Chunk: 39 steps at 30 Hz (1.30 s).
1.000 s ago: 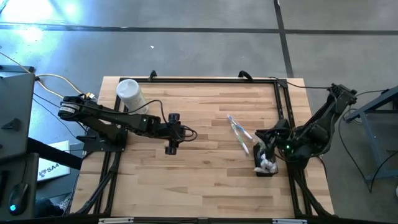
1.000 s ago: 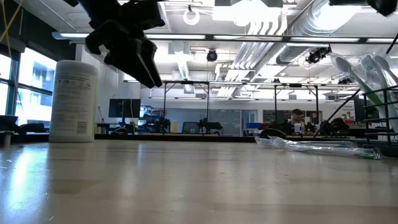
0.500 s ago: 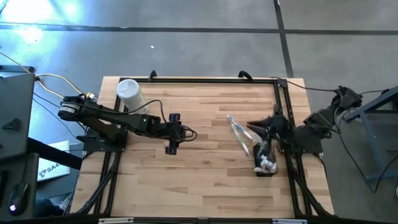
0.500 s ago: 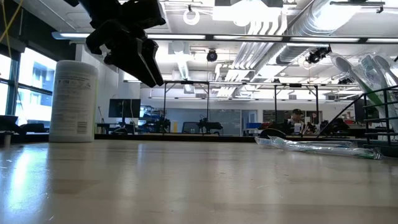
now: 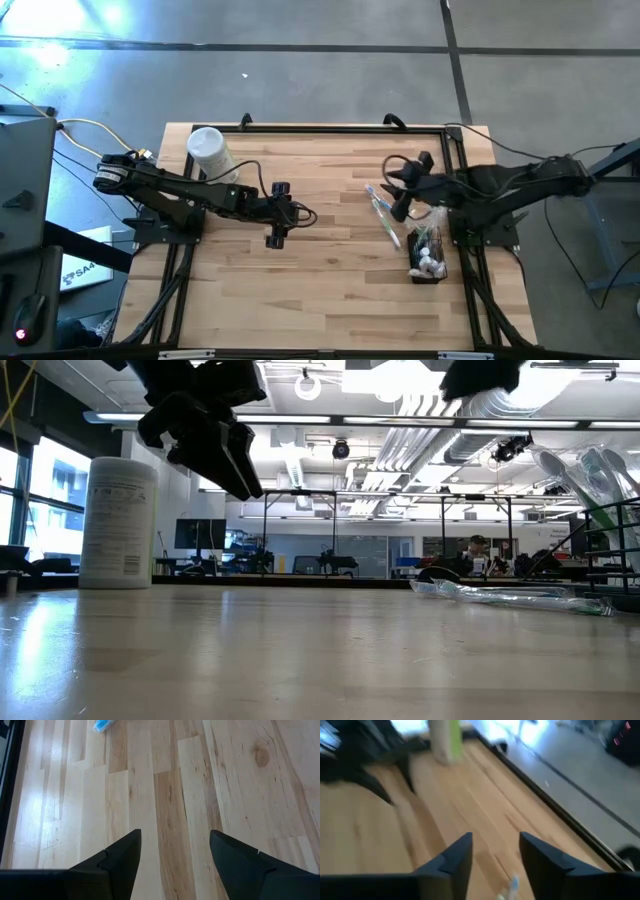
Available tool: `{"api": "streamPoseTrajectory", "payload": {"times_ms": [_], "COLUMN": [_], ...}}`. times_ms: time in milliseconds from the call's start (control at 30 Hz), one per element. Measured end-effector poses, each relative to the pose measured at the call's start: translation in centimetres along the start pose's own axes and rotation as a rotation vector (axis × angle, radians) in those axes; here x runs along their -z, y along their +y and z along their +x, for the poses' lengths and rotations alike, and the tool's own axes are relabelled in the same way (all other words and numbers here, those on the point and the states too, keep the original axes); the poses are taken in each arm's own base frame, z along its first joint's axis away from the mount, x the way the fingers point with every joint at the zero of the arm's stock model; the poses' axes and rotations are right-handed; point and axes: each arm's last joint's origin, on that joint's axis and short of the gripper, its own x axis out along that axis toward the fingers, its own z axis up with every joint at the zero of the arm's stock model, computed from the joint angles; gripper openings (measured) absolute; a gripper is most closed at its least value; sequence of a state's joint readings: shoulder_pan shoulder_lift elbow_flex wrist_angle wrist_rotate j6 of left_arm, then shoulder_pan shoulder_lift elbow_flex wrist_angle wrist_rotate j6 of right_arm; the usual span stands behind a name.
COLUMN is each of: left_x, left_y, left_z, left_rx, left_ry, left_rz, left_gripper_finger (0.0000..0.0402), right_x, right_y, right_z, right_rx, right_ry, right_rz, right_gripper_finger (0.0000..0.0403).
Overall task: Pick & Place toothbrushing station
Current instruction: Put the blue toothbrush into the black mesh organizer
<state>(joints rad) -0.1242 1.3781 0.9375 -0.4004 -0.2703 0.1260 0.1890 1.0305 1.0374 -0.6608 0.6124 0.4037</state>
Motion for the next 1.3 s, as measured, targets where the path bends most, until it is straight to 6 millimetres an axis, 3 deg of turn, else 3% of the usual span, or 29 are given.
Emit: {"api": "streamPoseTrajectory", "payload": {"times_ms": [200, 433, 567, 700, 933, 1300], "left_x": [0.1, 0.2, 0.2, 0.2, 0.2, 0.2], "left_y": [0.0, 0.0, 0.0, 0.0, 0.0, 0.0], "left_z": [0.0, 0.0, 0.0, 0.0, 0.0, 0.0], "left_rx": [0.001, 0.003, 0.003, 0.003, 0.003, 0.003], "left_ry": [0.007, 0.02, 0.02, 0.021, 0.021, 0.021], "left_rz": [-0.006, -0.015, -0.016, -0.016, -0.015, -0.015], "left_gripper_finger": [0.0232, 0.0232, 0.0232, 0.0232, 0.0232, 0.0232], "right_x": [0.6, 1.9, 2.9, 4.1, 5.8, 8.2], "right_y": [-1.0, -2.2, -3.6, -4.4, -3.9, -4.2], "right_z": [4.2, 8.6, 10.4, 12.0, 14.3, 17.3], "right_rx": [0.079, 0.164, 0.181, 0.193, 0.121, 0.166], "right_ry": [0.172, 0.354, 0.508, 0.644, 0.795, 0.932], "right_rz": [-0.02, -0.036, 0.071, 0.116, 0.129, 0.118], "right_gripper_finger": [0.0206, 0.0203, 0.0194, 0.0188, 0.0185, 0.0185]}}
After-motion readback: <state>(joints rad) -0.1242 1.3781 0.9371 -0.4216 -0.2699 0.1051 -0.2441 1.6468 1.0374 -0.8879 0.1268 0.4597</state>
